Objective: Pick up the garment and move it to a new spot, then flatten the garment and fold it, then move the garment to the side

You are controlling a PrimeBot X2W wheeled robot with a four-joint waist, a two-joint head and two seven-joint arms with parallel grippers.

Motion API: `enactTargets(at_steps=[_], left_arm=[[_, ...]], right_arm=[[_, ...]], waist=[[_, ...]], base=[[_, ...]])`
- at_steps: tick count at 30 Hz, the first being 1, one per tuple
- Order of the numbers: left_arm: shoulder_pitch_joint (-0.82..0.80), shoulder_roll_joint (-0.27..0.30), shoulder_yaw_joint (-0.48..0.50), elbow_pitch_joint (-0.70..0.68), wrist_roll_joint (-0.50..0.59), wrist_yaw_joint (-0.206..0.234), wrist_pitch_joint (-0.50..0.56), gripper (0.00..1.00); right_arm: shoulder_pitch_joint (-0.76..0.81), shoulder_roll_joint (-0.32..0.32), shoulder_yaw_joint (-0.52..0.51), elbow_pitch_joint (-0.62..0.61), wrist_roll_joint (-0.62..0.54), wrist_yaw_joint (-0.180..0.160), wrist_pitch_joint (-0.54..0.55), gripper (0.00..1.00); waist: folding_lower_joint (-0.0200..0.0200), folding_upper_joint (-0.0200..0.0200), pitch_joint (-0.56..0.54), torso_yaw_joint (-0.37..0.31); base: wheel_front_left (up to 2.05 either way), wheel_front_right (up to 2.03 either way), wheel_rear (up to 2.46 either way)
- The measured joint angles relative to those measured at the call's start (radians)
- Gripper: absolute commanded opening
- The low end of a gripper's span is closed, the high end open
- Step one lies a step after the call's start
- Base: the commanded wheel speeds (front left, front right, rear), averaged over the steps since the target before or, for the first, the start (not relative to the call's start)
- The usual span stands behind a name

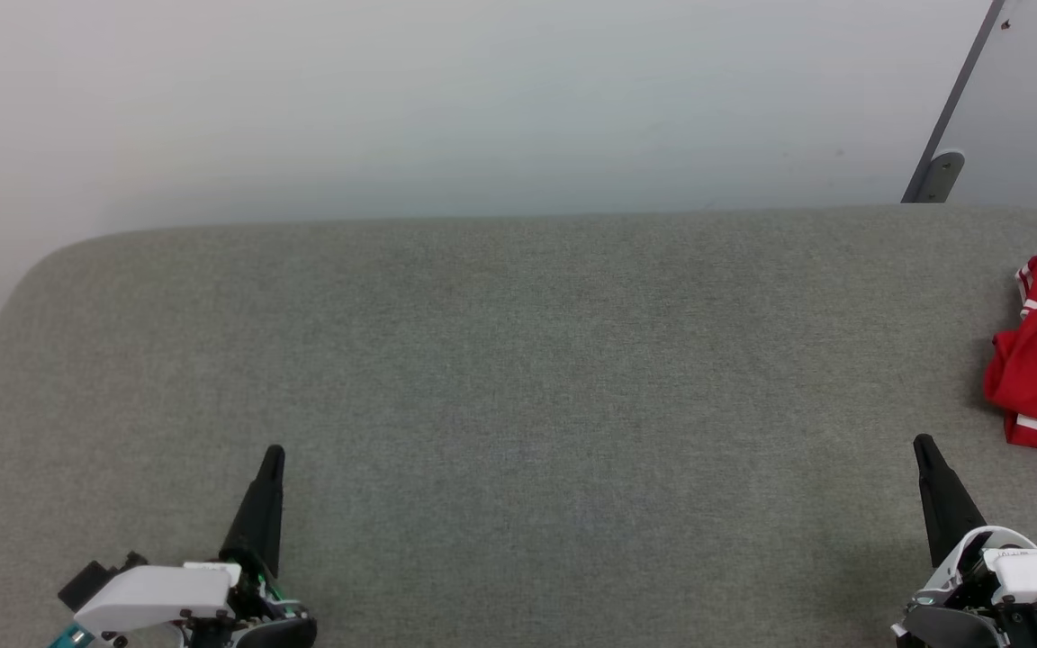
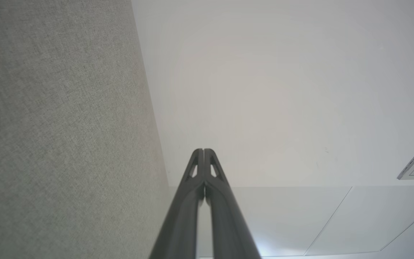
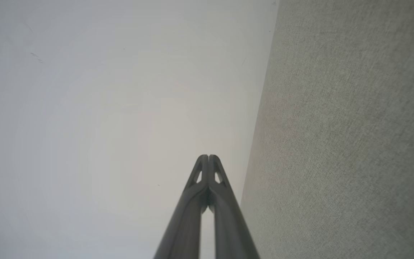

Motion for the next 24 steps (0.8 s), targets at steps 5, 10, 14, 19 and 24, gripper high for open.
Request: enactTargets(at_steps=[5,10,14,19,24], left_arm=[[0.000,0.000,0.000,0.000,0.000,0.000,0.000,0.00],[0.000,0.000,0.000,0.000,0.000,0.000,0.000,0.00],[0.000,0.000,0.000,0.000,0.000,0.000,0.000,0.00],[0.000,0.000,0.000,0.000,0.000,0.000,0.000,0.00],[0.000,0.000,0.000,0.000,0.000,0.000,0.000,0.00]], right_arm=[[0.000,0.000,0.000,0.000,0.000,0.000,0.000,0.00],[0.000,0.000,0.000,0.000,0.000,0.000,0.000,0.00],[0.000,0.000,0.000,0.000,0.000,0.000,0.000,0.00],[0.000,0.000,0.000,0.000,0.000,0.000,0.000,0.00],[0.000,0.000,0.000,0.000,0.000,0.000,0.000,0.00]], waist=[[0.0000,0.0000,0.000,0.000],[0.0000,0.0000,0.000,0.000],[0.0000,0.0001,0.000,0.000],[0.0000,0.0000,0.000,0.000],[0.0000,0.0000,0.000,0.000]], base=[[0.00,0.00,0.00],[0.00,0.00,0.00],[0.00,0.00,0.00],[0.00,0.00,0.00],[0.00,0.00,0.00]])
